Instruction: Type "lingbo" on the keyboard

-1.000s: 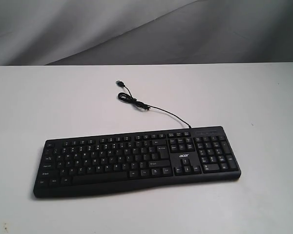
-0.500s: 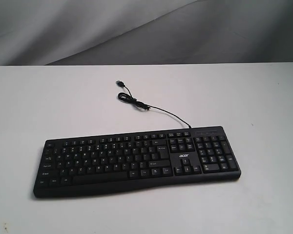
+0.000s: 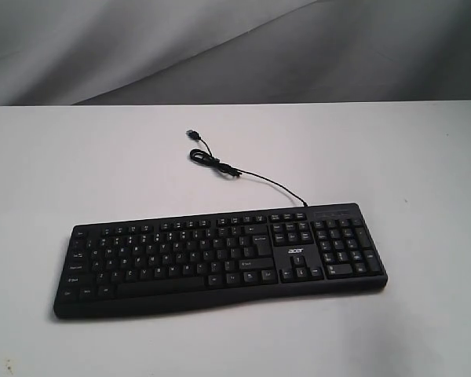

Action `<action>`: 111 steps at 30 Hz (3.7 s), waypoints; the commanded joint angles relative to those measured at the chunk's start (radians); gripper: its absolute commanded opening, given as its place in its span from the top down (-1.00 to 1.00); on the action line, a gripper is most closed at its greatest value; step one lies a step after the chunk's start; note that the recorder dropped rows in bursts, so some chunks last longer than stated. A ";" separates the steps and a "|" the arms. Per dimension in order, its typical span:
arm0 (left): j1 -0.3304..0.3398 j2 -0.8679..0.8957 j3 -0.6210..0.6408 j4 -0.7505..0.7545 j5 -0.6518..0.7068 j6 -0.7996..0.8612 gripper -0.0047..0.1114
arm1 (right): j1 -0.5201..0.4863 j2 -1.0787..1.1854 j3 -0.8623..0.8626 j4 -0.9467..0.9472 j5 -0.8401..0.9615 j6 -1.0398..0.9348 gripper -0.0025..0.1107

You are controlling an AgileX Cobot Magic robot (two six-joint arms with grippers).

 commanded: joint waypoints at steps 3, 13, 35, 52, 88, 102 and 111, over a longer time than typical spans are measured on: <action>0.001 -0.004 0.005 0.000 -0.011 -0.002 0.91 | 0.011 0.197 -0.033 0.146 0.165 -0.042 0.96; 0.001 -0.004 0.005 0.000 -0.011 -0.002 0.91 | 0.313 0.459 -0.318 0.917 0.425 -0.960 0.96; 0.001 -0.004 0.005 0.000 -0.011 -0.002 0.91 | 0.571 0.735 -0.433 2.125 0.576 -2.381 0.96; 0.001 -0.004 0.005 0.000 -0.011 -0.002 0.91 | 0.579 0.804 -0.433 2.062 0.572 -2.339 0.96; 0.001 -0.004 0.005 0.000 -0.011 -0.002 0.91 | 0.584 0.818 -0.433 2.025 0.548 -2.355 0.96; 0.001 -0.004 0.005 0.000 -0.011 -0.002 0.91 | 0.584 0.835 -0.433 2.038 0.546 -2.365 0.96; 0.001 -0.004 0.005 0.000 -0.011 -0.002 0.91 | 0.584 0.843 -0.433 2.033 0.548 -2.365 0.96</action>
